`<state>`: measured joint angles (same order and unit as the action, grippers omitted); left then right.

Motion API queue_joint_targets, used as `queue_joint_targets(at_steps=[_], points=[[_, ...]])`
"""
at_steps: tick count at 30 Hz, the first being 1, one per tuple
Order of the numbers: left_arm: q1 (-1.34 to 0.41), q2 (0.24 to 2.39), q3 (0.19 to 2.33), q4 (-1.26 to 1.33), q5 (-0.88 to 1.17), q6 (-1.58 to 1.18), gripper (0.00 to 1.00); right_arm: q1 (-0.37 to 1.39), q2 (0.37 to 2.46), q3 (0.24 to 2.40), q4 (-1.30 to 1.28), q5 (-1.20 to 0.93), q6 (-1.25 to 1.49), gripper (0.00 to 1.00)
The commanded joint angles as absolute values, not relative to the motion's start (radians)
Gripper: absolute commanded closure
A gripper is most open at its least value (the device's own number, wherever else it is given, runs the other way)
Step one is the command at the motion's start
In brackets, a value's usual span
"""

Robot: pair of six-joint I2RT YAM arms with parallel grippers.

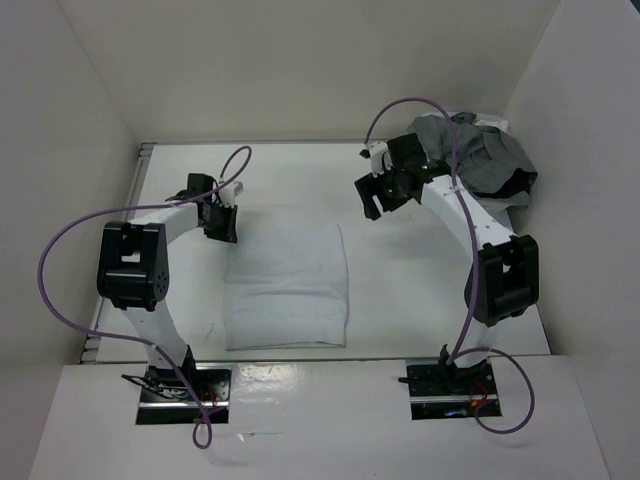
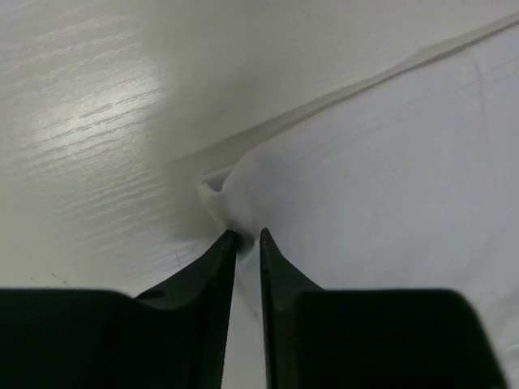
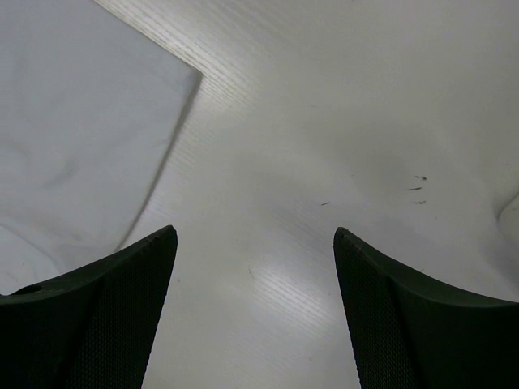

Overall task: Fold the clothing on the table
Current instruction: Flatten the skirt out

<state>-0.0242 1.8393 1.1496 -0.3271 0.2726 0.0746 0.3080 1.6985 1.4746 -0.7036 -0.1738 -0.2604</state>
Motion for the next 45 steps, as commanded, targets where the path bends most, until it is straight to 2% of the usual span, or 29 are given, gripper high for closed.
queue_joint_targets(at_steps=[1,3,6,10,18,28,39,42,43,45], points=[[-0.028,1.85,1.18,-0.299,0.287,0.075,0.78,0.346,1.726,1.529,-0.718,-0.198,-0.272,0.18],[-0.028,1.859,1.18,-0.29,0.287,0.084,0.88,0.37,1.74,1.54,-0.727,-0.198,-0.272,0.18],[-0.028,1.859,1.169,-0.29,0.287,0.084,0.96,0.416,1.79,1.565,-0.727,-0.198,-0.272,0.18],[-0.028,1.85,1.169,-0.299,0.278,0.084,1.0,0.488,1.867,1.583,-0.706,-0.189,-0.262,0.18],[-0.028,1.809,1.149,-0.308,0.268,0.084,1.0,0.509,1.988,1.571,-0.684,-0.225,-0.262,0.2],[-0.028,1.779,1.149,-0.318,0.268,0.084,1.0,0.509,2.048,1.513,-0.611,-0.216,-0.273,0.35],[-0.028,1.798,1.149,-0.327,0.287,0.084,1.0,0.509,2.14,1.575,-0.6,-0.227,-0.255,0.39],[-0.028,1.798,1.149,-0.327,0.296,0.084,1.0,0.509,2.151,1.586,-0.6,-0.227,-0.255,0.46],[-0.028,1.807,1.149,-0.327,0.296,0.084,1.0,0.509,2.161,1.597,-0.6,-0.227,-0.255,0.55],[-0.037,1.816,1.149,-0.327,0.296,0.084,1.0,0.509,2.174,1.606,-0.6,-0.216,-0.255,0.66]])
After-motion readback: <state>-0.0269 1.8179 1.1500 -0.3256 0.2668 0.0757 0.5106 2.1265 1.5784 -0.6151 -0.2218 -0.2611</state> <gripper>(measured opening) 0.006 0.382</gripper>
